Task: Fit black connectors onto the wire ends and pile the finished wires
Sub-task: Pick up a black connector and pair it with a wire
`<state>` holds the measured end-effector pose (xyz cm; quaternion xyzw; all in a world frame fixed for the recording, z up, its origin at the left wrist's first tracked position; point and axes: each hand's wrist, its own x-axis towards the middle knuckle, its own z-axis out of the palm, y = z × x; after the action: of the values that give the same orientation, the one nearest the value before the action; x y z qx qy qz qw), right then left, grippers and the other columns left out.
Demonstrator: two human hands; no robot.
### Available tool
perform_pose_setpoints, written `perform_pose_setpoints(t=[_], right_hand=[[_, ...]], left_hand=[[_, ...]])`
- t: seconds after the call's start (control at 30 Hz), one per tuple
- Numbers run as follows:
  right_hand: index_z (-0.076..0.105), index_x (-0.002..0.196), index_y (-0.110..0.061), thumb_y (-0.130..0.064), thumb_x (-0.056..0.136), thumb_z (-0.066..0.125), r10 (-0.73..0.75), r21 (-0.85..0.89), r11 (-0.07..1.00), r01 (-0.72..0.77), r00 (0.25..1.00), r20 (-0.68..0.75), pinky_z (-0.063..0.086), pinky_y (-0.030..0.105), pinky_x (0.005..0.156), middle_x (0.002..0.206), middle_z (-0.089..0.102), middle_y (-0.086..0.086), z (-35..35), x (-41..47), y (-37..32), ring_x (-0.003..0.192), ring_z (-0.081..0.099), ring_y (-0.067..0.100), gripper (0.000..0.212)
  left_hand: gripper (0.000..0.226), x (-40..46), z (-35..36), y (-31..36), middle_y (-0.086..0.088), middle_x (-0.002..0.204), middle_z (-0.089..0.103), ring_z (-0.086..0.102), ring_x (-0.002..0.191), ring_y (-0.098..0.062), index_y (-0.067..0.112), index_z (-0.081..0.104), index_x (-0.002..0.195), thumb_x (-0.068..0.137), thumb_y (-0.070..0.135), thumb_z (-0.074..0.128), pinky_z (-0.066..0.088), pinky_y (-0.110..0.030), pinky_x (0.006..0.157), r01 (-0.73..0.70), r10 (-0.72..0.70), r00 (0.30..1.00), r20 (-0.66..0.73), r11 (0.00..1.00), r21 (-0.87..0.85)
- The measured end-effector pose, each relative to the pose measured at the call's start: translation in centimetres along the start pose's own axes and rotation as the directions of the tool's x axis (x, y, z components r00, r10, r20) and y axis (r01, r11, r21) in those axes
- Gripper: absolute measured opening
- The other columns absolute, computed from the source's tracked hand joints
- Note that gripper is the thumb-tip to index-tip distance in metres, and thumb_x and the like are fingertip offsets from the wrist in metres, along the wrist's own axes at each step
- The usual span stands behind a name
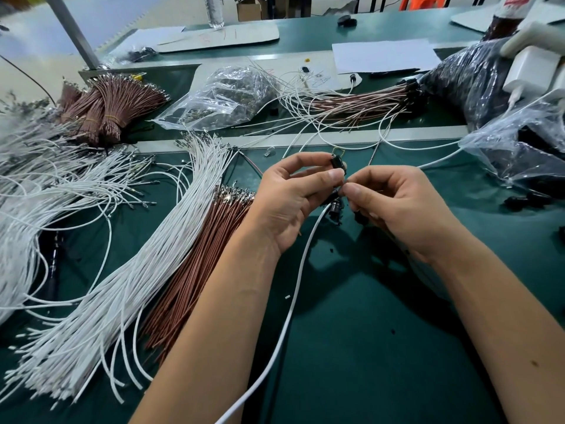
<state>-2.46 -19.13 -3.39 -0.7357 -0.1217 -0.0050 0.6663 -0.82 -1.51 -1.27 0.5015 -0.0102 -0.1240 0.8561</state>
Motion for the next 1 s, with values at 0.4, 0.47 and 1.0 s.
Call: perform_pose_setpoints(t=[0.4,0.47,1.0], right_hand=[[0.076,0.085,-0.014,-0.016,0.092,0.076,0.006,-0.046,0.999,-0.007,1.0,-0.025,0.041,0.017,0.053,0.065,0.066,0.001,-0.15,-0.04,-0.1,0.059,0.053,0.011,0.007],[0.077,0.085,-0.015,-0.016,0.092,0.076,0.007,-0.049,0.999,-0.008,1.0,-0.024,0.041,0.014,0.052,0.065,0.066,0.0,-0.21,-0.03,-0.05,0.056,0.053,0.007,0.008],[0.073,0.079,-0.012,-0.006,0.093,0.073,-0.001,-0.006,1.0,0.001,1.0,0.023,0.037,0.009,0.049,0.058,0.059,-0.005,-0.73,-0.01,-0.18,0.049,0.047,0.002,0.015]], left_hand=[[0.02,0.18,-0.11,-0.2,-0.007,0.082,0.075,0.07,0.071,-0.015,0.009,0.07,0.087,0.077,-0.008,0.072,0.059,-0.023,0.07,-0.028,0.028,1.0,0.0,1.0,0.007],[0.02,0.2,-0.12,-0.2,-0.008,0.083,0.075,0.07,0.072,-0.016,0.009,0.07,0.086,0.075,-0.007,0.073,0.059,-0.023,0.071,-0.029,0.029,1.0,0.0,1.0,0.001],[0.026,0.23,0.42,-0.72,-0.011,0.08,0.075,0.072,0.065,-0.017,0.003,0.072,0.085,0.06,-0.002,0.075,0.057,-0.021,0.061,-0.012,0.006,0.999,-0.054,0.993,-0.119]])
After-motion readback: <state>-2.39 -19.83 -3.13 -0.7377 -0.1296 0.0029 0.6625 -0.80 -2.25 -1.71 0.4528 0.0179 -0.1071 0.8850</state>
